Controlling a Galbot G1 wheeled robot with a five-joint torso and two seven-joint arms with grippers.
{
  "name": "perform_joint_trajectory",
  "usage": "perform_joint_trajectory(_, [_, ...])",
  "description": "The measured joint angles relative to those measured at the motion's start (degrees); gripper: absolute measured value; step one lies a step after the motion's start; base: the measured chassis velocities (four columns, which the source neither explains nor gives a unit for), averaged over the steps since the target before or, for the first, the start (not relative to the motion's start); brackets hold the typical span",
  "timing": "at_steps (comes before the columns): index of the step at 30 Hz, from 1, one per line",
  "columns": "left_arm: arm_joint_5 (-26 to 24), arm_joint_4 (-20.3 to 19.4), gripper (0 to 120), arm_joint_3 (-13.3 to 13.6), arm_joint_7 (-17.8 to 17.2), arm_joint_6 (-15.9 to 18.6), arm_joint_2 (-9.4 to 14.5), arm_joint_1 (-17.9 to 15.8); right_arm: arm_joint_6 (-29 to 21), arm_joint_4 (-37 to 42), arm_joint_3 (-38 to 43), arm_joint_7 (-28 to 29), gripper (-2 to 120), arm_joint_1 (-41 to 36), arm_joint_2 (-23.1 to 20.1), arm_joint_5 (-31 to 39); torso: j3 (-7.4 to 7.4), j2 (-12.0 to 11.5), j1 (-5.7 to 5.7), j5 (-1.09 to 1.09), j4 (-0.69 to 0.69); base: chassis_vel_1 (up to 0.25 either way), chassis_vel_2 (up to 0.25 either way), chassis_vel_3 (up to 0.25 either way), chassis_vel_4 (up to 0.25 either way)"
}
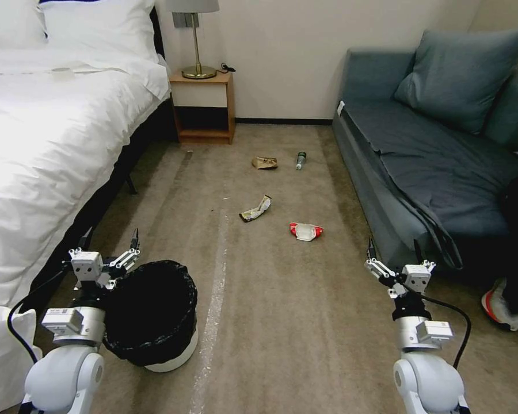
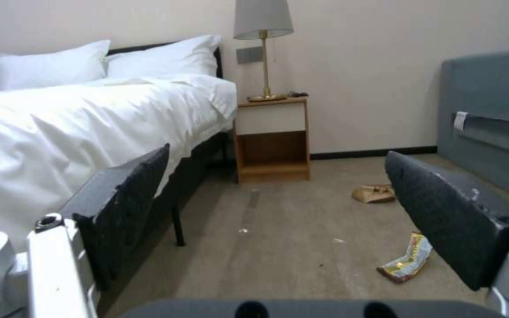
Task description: Pick up the trash bin, then pick up the garbage on the floor and place it into the trash bin.
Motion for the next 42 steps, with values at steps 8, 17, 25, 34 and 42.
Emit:
perform_joint_trajectory(8, [0.0, -0.5, 98, -0.1, 0.1, -0.1, 0.0, 0.4, 0.1, 0.2, 0.1, -0.1, 100, -0.2, 0.3, -0.1, 0.00, 0.0, 0.00, 0.00, 0.00, 0.000, 0.000, 0.000, 0.000])
perform_joint_trajectory(17, [-0.2, -0.5, 98, -0.7, 0.1, -0.2, 0.5, 0.3, 0.2, 0.6, 0.4, -0.3, 100, -0.5, 0.3, 0.0, 0.00, 0.0, 0.00, 0.00, 0.00, 0.000, 0.000, 0.000, 0.000])
perform_joint_trajectory(25, [-1.0, -3.8, 98, 0.2, -8.3, 7.7, 0.1, 2.3, 0.2, 0.6, 0.3, -0.2, 100, -0.5, 0.1, 0.0, 0.00, 0.0, 0.00, 0.00, 0.00, 0.000, 0.000, 0.000, 0.000])
perform_joint_trajectory(34, [-10.5, -5.1, 99, -0.3, -27.3, 21.7, 0.1, 2.9, 0.1, -0.2, 0.3, -0.2, 100, -0.4, 0.1, 0.2, 0.00, 0.0, 0.00, 0.00, 0.00, 0.000, 0.000, 0.000, 0.000])
perform_joint_trajectory(42, [-19.0, -0.8, 100, 0.0, -31.1, 28.8, 0.3, 2.0, 0.4, -1.3, -0.1, -0.2, 100, 0.2, 0.2, 0.2, 0.00, 0.0, 0.00, 0.00, 0.00, 0.000, 0.000, 0.000, 0.000])
